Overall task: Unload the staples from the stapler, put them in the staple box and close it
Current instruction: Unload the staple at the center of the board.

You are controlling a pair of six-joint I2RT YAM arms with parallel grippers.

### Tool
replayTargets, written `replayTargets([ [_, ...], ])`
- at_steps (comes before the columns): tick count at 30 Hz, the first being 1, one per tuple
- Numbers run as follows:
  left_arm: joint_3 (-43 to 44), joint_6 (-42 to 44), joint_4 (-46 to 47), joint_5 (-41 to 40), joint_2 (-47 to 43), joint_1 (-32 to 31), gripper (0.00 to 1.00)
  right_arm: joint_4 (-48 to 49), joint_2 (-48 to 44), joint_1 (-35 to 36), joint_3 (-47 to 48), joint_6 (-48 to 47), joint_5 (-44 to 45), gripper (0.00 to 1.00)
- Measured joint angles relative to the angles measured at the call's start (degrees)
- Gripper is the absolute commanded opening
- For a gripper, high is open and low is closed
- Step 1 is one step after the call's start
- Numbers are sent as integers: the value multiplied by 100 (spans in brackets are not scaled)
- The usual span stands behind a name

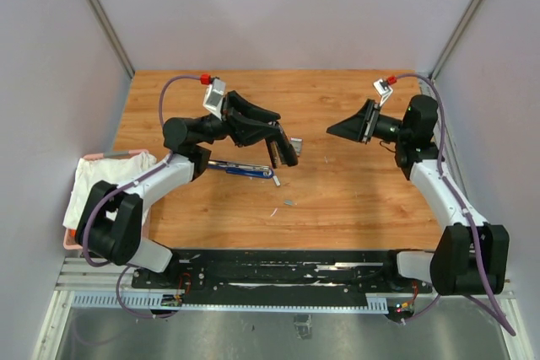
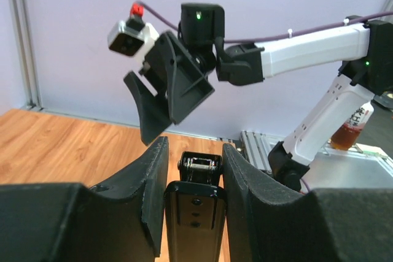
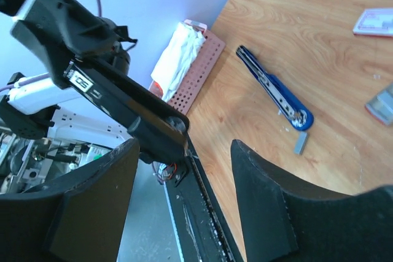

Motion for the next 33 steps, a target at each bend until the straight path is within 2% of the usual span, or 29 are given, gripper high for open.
replayTargets([
  [4,-2,-17,50,-35,0,0,0,256,-127,26,-579,164,208,52],
  [7,-94,39,28,-79,0,0,0,341,-22,221,-542,-37,-13,59],
  [11,-315,243,-166,-170,0,0,0,-542,-210,874,-245,-1818,13,73],
  [16,-361,365,-439,-208,-7,4,0,-824,-767,1805,-527,-3545,629,77],
  [23,-358,358,-446,-214,-68,4,0,-1453,-313,2441,-483,-4972,1517,77],
  [30,-358,323,-442,-153,-79,4,0,-1784,111,2990,-216,-5692,1932,76],
  [32,-358,306,-428,-116,-79,4,0,-1784,232,3008,-94,-5766,1969,71],
  [33,-358,302,-411,-90,-79,4,0,-1777,293,3023,-24,-5790,1985,65],
])
